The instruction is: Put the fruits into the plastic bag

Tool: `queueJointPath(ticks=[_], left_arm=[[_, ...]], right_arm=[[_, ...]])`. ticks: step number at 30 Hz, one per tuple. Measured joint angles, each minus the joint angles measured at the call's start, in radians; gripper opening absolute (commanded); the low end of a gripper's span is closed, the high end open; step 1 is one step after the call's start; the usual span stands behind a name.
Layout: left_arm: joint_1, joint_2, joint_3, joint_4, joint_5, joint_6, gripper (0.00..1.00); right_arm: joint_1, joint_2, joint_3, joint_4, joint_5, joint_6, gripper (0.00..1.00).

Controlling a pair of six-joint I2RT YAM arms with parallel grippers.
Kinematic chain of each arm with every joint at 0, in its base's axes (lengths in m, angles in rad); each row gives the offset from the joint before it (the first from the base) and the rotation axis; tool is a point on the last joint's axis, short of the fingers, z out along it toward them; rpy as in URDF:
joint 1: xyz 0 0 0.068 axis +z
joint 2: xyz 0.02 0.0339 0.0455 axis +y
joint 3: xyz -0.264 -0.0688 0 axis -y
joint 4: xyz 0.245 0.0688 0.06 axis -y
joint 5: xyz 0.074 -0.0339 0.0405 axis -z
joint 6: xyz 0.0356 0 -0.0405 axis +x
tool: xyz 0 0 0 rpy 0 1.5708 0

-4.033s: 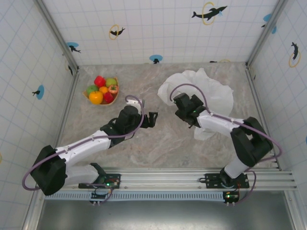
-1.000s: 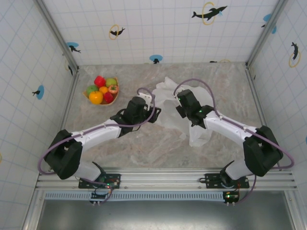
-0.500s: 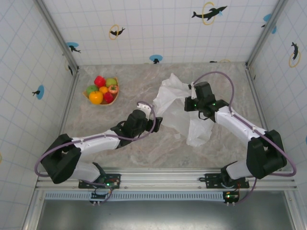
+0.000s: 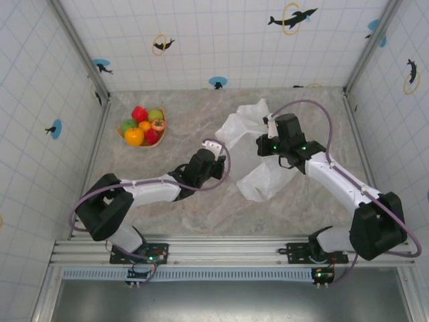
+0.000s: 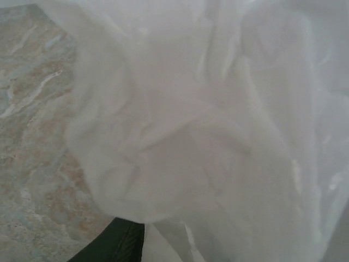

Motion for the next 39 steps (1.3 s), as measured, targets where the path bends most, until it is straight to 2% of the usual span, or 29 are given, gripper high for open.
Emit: queueJointPath(ticks=[2, 3, 7, 16, 19, 24, 26, 28, 30, 35, 37, 39], left_arm=[[0.005, -0.003, 0.01, -0.019, 0.011, 0.005, 0.03], [0.01, -0.008, 0.015, -0.035, 0.031, 0.005, 0.0], [0.064, -0.052, 0.032, -0.112, 0.165, -0.01, 0.0], [0.203, -0.138, 0.114, -0.262, 0.491, -0.137, 0.0], [0.241, -0.126, 0.126, -0.299, 0.571, -0.173, 0.0], [0.253, -0.064, 0.146, -0.337, 0.642, -0.207, 0.01], [0.253, -0.046, 0.151, -0.343, 0.66, -0.221, 0.14], [0.253, -0.037, 0.152, -0.341, 0.674, -0.232, 0.37], [0.253, -0.036, 0.152, -0.34, 0.682, -0.25, 0.47], [0.253, -0.053, 0.151, -0.325, 0.677, -0.252, 0.63], [0.253, -0.089, 0.144, -0.322, 0.665, -0.25, 0.72], [0.258, -0.138, 0.129, -0.314, 0.651, -0.247, 0.77]], right_arm=[[0.034, -0.017, 0.002, -0.034, 0.077, -0.069, 0.0], [0.058, -0.021, 0.004, -0.051, 0.126, -0.103, 0.0], [0.163, -0.022, 0.017, -0.105, 0.36, -0.227, 0.0], [0.292, -0.022, 0.02, -0.096, 0.843, -0.429, 0.0], [0.326, -0.022, 0.02, -0.047, 0.951, -0.486, 0.0], [0.355, -0.022, -0.024, 0.064, 1.03, -0.545, 0.0], [0.354, -0.021, -0.042, 0.079, 1.029, -0.552, 0.0], [0.348, -0.016, -0.046, 0.082, 1.01, -0.543, 0.0], [0.333, -0.006, -0.046, 0.083, 0.971, -0.512, 0.0], [0.259, 0.037, -0.046, 0.054, 0.83, -0.397, 0.0], [0.228, 0.054, -0.046, 0.034, 0.77, -0.348, 0.0], [0.202, 0.068, -0.046, 0.02, 0.719, -0.305, 0.0]])
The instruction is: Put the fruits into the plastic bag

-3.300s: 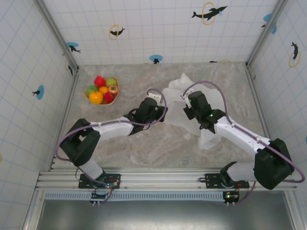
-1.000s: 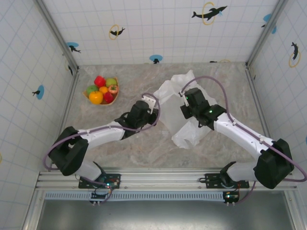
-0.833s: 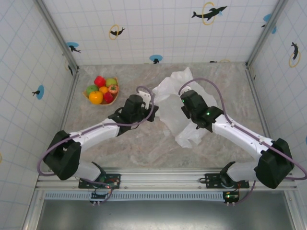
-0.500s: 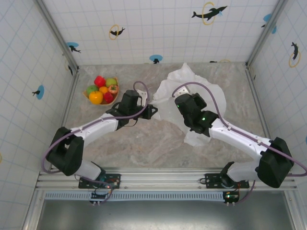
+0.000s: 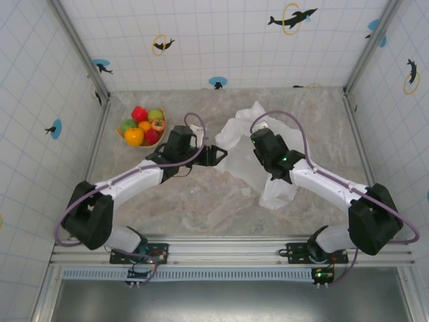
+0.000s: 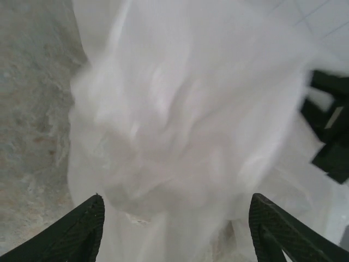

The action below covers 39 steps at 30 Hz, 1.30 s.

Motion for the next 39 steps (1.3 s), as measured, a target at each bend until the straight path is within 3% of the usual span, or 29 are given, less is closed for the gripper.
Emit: queueJointPath(ticks=[10, 20, 27, 39], left_arm=[[0.116, -0.201, -0.048, -0.06, -0.117, 0.018, 0.84], [0.489, -0.266, 0.01, -0.238, -0.318, 0.07, 0.9], [0.659, -0.12, 0.128, -0.302, -0.42, 0.081, 0.94], [0.676, 0.19, 0.318, -0.402, -0.496, 0.133, 0.98]], right_arm=[[-0.068, 0.027, 0.001, -0.016, -0.2, 0.137, 0.0], [-0.09, 0.044, 0.018, -0.013, -0.308, 0.161, 0.0], [-0.092, 0.052, 0.082, -0.013, -0.346, 0.16, 0.0], [-0.112, 0.069, 0.097, -0.013, -0.392, 0.149, 0.0]])
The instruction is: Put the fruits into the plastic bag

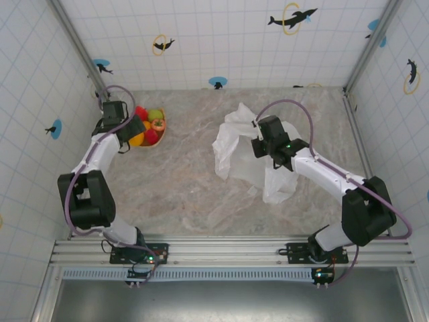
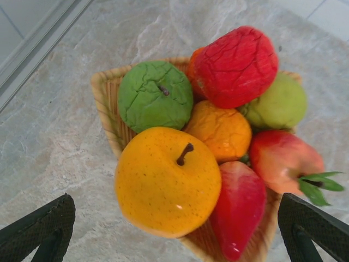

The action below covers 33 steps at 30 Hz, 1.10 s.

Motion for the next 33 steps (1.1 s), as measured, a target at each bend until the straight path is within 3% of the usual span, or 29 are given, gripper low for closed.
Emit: queueJointPath(ticks=[16, 33], left_arm=[[0.0, 0.166, 0.088, -0.055, -0.017, 0.034, 0.96], [0.0, 0.228, 0.108, -0.058, -0.003, 0.034, 0.8]], right_arm=[[-0.006, 0.036, 0.003, 0.0, -0.028, -0.003, 0.0], [-0.007, 0.039, 0.003, -0.001, -0.029, -0.004, 0.0]])
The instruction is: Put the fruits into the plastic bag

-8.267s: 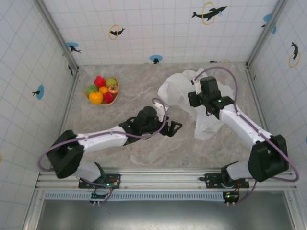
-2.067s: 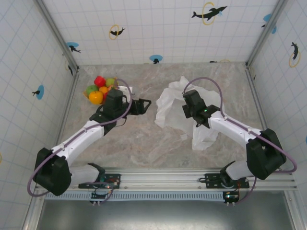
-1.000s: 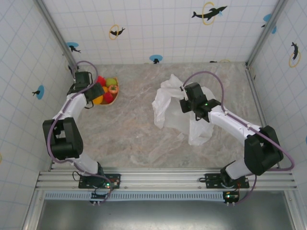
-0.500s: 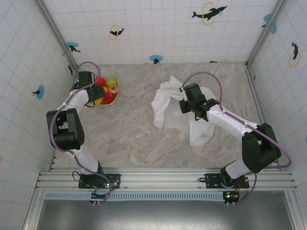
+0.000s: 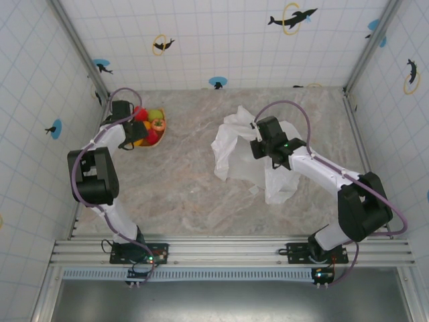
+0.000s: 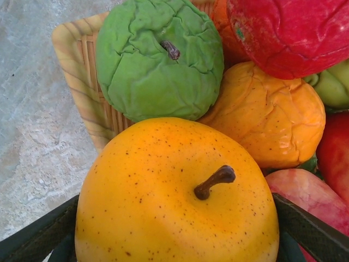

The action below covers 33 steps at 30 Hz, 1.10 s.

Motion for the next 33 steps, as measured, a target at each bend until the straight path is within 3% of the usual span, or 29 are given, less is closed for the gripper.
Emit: queueJointPath(ticks=[9, 12, 19, 21, 25, 29, 33], left_arm=[[0.0, -0.015, 0.001, -0.005, -0.002, 0.0, 0.7], [0.0, -0.083, -0.015, -0.009, 0.0, -0.002, 0.68], [-0.034, -0.524, -0.272, 0.099, 0.143, -0.053, 0.64], [-0.101, -0.637, -0.368, 0.159, 0.19, -0.086, 0.65], [-0.396, -0.753, -0.558, 0.32, 0.267, -0.173, 0.64], [-0.711, -0.721, -0.673, 0.473, 0.29, -0.242, 0.63], [-0.945, -0.575, -0.627, 0.564, 0.274, -0.237, 0.64]], right_arm=[[-0.006, 0.0, 0.0, 0.0, 0.0, -0.002, 0.0], [-0.008, 0.0, 0.002, -0.001, -0.007, -0.002, 0.0], [-0.048, 0.006, 0.04, -0.007, -0.055, 0.02, 0.0], [-0.064, 0.011, 0.049, -0.007, -0.079, 0.031, 0.0], [-0.101, 0.037, 0.071, -0.013, -0.143, 0.063, 0.0], [-0.13, 0.063, 0.096, -0.029, -0.206, 0.102, 0.0], [-0.136, 0.071, 0.102, -0.033, -0.255, 0.138, 0.0]])
